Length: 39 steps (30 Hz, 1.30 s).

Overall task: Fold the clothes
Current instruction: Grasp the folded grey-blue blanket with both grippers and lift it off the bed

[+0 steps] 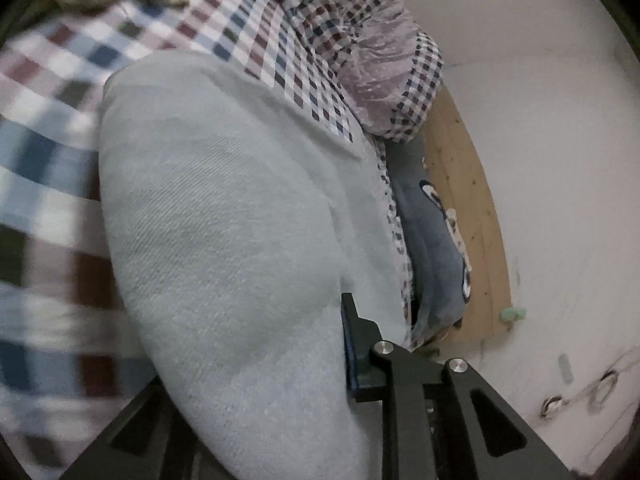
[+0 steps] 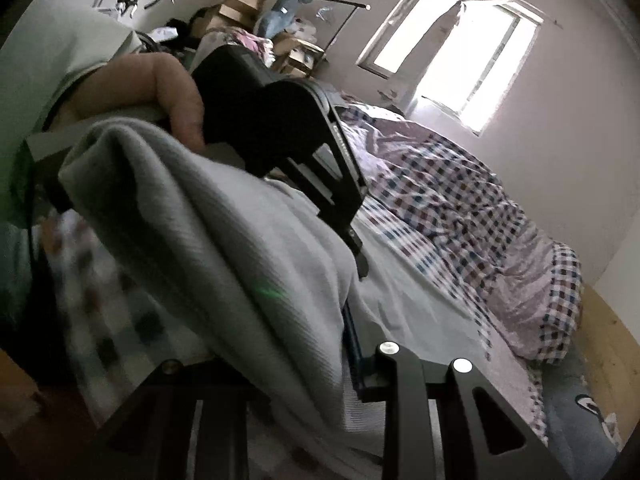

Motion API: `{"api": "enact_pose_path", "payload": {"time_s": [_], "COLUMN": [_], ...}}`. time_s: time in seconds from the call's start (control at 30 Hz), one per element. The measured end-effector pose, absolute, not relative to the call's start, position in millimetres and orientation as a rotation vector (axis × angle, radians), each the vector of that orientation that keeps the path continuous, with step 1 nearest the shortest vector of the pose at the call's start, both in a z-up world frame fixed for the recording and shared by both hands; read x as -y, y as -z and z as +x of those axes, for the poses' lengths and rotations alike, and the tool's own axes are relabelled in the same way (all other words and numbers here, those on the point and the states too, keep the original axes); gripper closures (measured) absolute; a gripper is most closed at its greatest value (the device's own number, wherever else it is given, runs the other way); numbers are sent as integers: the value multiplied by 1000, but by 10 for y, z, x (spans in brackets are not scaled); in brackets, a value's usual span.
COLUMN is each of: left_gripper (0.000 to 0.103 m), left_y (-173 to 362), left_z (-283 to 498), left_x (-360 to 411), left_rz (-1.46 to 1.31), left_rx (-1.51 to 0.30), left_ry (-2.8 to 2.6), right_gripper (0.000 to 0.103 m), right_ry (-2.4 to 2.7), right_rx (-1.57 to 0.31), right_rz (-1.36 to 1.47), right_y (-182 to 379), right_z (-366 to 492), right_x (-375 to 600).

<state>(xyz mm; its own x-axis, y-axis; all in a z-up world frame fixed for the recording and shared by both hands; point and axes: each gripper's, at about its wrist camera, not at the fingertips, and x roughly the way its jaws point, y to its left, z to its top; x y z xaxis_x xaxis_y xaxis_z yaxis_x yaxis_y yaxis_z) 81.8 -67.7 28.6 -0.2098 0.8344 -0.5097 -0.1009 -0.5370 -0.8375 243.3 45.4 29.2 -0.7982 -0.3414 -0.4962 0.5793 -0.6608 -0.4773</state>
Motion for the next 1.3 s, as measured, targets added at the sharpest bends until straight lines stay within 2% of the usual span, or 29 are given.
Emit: {"api": "enact_pose_path", "payload": {"time_s": [0.2, 0.37, 0.4, 0.43, 0.5, 0.73, 0.93, 1.2, 1.3], "left_gripper": [82, 82, 83, 83, 83, 82, 82, 82, 82], "left_y": [-452, -187, -151, -115, -66, 197, 201, 238, 260], "left_z": [1244, 1355, 1365, 1375, 1384, 1423, 1438, 1486, 1497], "left_x": [1398, 1596, 1602, 1609, 1630, 1704, 1707, 1753, 1762], "left_rz": [-1396, -1423, -1424, -1424, -1419, -1437, -1434, -1429, -1427], "left_rx": [901, 932, 939, 947, 957, 1018, 1004, 1030, 1040], "left_ry": [-1877, -1867, -1865, -1864, -1859, -1830, -1831, -1817, -1807], "right_gripper": [75, 65, 58, 46, 33, 28, 24, 23, 18], "right_ry": [2302, 2077, 2029, 1992, 1970, 2248, 2003, 1749, 1679], "right_rx": [-712, -522, -474, -429, -324, 124, 466, 486, 517], "right_rz": [550, 786, 837, 879, 934, 1098, 1203, 1471, 1480], "right_y": [-519, -490, -488, -499, -559, -674, -403, 313, 430], "right_z": [2627, 2388, 2307, 2219, 2015, 1221, 753, 182, 70], "right_x": [75, 35, -82, -233, -668, -2563, -3046, -2649, -2605]}}
